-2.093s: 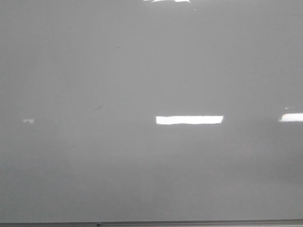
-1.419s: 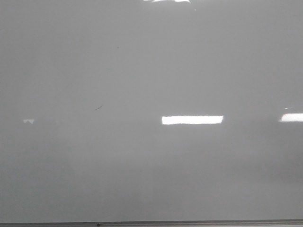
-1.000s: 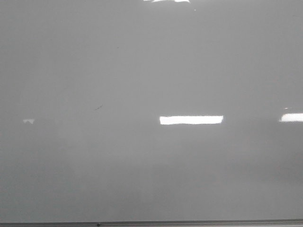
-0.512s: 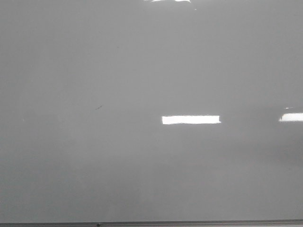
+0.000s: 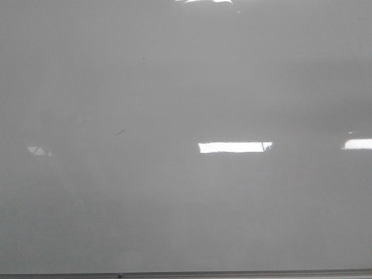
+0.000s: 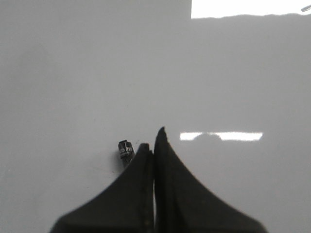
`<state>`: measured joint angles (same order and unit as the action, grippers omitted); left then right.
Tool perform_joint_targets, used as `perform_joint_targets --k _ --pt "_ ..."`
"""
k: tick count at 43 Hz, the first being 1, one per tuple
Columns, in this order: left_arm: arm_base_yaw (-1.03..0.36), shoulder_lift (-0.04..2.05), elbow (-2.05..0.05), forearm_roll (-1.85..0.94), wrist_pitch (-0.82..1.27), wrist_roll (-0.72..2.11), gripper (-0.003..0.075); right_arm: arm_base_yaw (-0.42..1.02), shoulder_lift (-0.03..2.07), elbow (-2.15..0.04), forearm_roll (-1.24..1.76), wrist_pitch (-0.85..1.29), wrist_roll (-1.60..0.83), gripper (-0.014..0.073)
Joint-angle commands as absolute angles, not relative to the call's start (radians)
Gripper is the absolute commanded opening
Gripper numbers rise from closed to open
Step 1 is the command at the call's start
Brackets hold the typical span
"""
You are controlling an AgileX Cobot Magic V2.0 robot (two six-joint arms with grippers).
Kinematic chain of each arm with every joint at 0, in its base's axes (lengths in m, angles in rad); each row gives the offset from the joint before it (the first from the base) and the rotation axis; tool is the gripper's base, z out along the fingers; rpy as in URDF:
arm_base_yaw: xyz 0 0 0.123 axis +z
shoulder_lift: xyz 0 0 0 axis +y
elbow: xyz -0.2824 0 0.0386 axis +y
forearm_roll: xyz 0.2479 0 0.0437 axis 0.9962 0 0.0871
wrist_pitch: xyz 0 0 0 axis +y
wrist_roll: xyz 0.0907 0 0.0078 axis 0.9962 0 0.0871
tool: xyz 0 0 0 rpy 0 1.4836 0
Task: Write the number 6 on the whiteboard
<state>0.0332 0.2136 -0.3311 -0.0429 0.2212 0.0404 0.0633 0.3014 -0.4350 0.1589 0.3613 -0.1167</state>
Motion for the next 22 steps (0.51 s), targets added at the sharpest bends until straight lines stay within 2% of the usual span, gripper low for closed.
perform_joint_targets --k 1,6,9,10,13,15,18,20,22 --pt "0.033 0.260 -0.374 -0.045 0.159 0.037 -0.0020 0.066 0.351 -0.474 0.172 0.296 -0.118 -0.0068" --pt "0.033 0.267 -0.374 -0.045 0.159 0.037 -0.0014 0.066 0.355 -0.474 0.172 0.296 -0.118 -0.0033" --pt "0.033 0.267 -0.374 -0.045 0.159 0.037 0.0043 0.066 0.355 -0.474 0.172 0.293 -0.118 0.0078" --pt "0.033 0.267 -0.374 -0.045 0.160 0.037 0.0075 0.066 0.355 -0.474 0.172 0.293 -0.118 0.0143" --pt "0.033 0.267 -0.374 -0.045 0.160 0.037 0.0212 0.066 0.355 -0.474 0.172 0.295 -0.118 0.0318" --pt "0.033 0.267 -0.374 -0.045 0.160 0.037 0.0352 0.066 0.355 -0.474 0.172 0.295 -0.118 0.0451" --pt "0.033 0.267 -0.374 -0.050 0.158 0.037 0.0538 0.066 0.355 -0.474 0.172 0.295 -0.118 0.0587" --pt "0.033 0.267 -0.374 -0.050 0.158 0.037 0.0611 0.066 0.355 -0.474 0.172 0.295 -0.118 0.0629" --pt "0.033 0.267 -0.374 -0.052 0.158 0.037 0.0653 0.066 0.355 -0.474 0.172 0.295 -0.118 0.0660"
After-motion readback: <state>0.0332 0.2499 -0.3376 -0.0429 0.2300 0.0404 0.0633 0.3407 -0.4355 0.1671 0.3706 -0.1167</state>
